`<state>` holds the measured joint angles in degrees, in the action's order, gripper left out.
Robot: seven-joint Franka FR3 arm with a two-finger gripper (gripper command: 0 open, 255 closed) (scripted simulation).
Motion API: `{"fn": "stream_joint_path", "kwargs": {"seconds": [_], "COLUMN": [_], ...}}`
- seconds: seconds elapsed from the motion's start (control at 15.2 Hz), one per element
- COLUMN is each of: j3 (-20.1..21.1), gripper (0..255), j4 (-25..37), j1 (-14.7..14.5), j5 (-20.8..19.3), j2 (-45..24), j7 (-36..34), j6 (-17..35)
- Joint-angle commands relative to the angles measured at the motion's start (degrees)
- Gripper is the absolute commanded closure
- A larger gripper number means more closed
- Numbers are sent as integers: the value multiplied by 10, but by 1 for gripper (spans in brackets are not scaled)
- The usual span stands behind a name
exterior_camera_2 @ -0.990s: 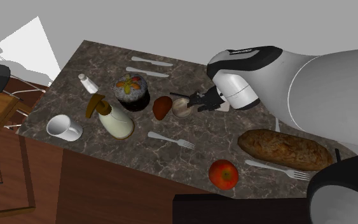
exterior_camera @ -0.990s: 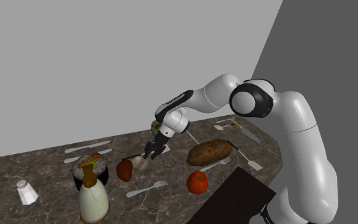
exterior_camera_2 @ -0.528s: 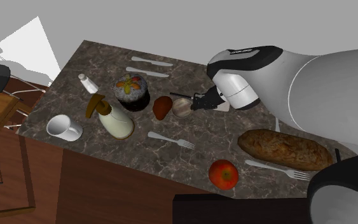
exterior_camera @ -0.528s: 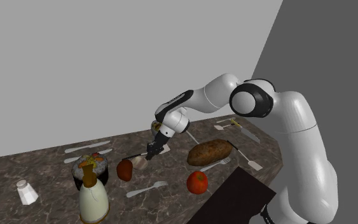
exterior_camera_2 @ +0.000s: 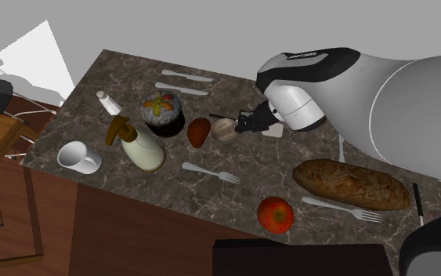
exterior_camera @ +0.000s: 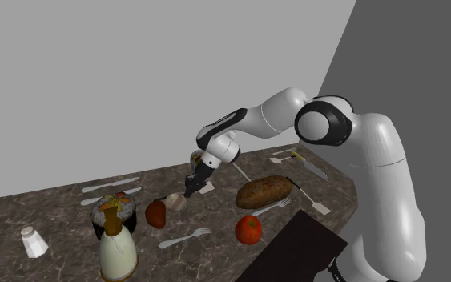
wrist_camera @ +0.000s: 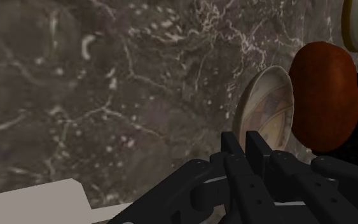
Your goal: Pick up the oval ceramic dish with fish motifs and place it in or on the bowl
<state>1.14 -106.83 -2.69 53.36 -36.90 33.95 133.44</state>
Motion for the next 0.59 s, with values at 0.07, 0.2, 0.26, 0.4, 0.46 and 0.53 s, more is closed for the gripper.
{"fn": "stream_joint_path", "kwargs": {"seconds": [0.07,0.2,0.26,0.4,0.46,0.53], "j3": [-4,-6,-7,-9,-10,-11], "gripper": [255,255,255,255,255,255], "j4": [-8,-11,-13,-16,-17,-18], "j1": [-1,-3,-3,-4,-5,-5], "j5": [-7,-12,-15,-20,-23,-25], "j2": [20,32,39,51,57,62], "j7": [-11,-19,-24,-32,-36,-40], "j6": [-9,-16,-19,-26,-30,-33]}}
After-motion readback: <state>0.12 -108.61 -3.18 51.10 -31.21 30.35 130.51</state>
